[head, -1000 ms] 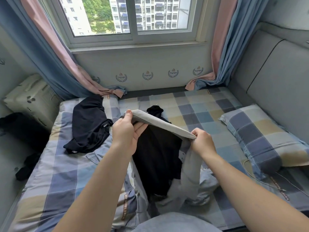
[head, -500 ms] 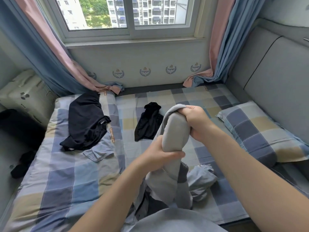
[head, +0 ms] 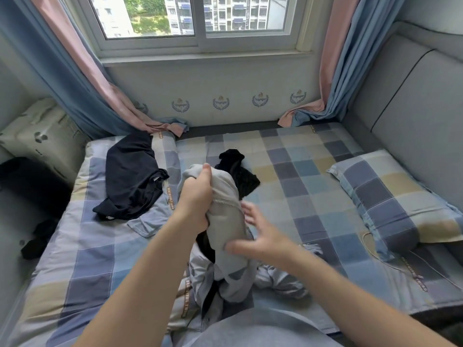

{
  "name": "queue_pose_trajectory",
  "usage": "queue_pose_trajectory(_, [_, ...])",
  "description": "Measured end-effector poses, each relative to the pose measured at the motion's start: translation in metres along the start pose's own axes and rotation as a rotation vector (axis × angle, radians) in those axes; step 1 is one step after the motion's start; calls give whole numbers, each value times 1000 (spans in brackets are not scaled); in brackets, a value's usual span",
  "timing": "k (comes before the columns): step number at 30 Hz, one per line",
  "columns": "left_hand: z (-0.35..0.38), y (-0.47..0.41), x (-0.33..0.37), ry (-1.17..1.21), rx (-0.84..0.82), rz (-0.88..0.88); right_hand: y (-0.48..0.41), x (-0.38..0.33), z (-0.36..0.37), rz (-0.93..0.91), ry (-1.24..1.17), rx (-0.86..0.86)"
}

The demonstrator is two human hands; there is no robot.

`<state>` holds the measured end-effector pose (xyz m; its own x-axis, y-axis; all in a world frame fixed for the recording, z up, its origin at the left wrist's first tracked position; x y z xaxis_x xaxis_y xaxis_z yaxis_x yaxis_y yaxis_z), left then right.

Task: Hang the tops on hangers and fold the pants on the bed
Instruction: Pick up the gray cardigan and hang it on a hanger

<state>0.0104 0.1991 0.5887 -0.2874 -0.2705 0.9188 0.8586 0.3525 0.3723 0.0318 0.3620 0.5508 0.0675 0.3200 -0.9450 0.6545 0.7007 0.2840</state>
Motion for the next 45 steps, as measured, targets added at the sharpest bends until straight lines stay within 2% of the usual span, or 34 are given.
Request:
queue_pose_trajectory(1, [4, 2, 1, 85, -10, -30, -1, 15, 16, 45, 27, -16])
queue_pose_trajectory(3, [18, 8, 2, 227, -83, -108, -4, 38, 23, 123, 88, 83])
queue_pose_trajectory(5, [27, 10, 1, 306, -140, -150, -6, 45, 11, 98, 38, 188])
queue_pose_trajectory(10, [5, 0, -2, 345, -93, -94, 1, 43, -50, 119, 116, 366])
queue_pose_trajectory(12, [-2, -5, -8, 254, -140, -74, 3, 34, -71, 129, 140, 398])
queue_pose_trajectory(15, [10, 4, -20, 5, -314, -67, 1, 10, -90, 112, 112, 433])
queue_pose_trajectory(18, [36, 24, -36, -210, -494, -34, -5, -14, -98, 108, -45, 473])
queue_pose_trajectory(21, [60, 37, -60, -491, -602, 14, -12, -39, -97, 61, -201, 462])
queue_pose_trajectory(24, [67, 38, -83, -681, -621, 30, -16, -57, -93, 4, -311, 427])
queue_pose_trajectory(26, [58, 30, -92, -709, -544, 31, -16, -61, -92, -28, -357, 418])
queue_pose_trajectory(29, [34, 16, -92, -623, -397, -10, -11, -53, -85, -35, -366, 385])
queue_pose_trajectory(34, [8, 7, -86, -209, -208, -157, 11, -14, -60, 1, -102, 315])
queue_pose_trajectory(40, [24, 16, -67, 120, -206, -193, 7, 73, -8, 298, 69, 109])
queue_pose_trajectory(45, [36, 26, -52, 378, -238, -254, -2, 107, -15, 317, 88, 221])
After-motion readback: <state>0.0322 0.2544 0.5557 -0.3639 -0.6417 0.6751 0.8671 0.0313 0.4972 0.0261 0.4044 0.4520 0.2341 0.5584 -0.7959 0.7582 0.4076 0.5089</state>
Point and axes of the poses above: each hand's wrist, its own y-axis away from the middle knuckle, its own z-axis out of the palm, x = y × z, the point moved 9 cm from there along -y, towards the middle knuckle, and after that the axes turned 8 degrees about -x, right-handed, at the moved point
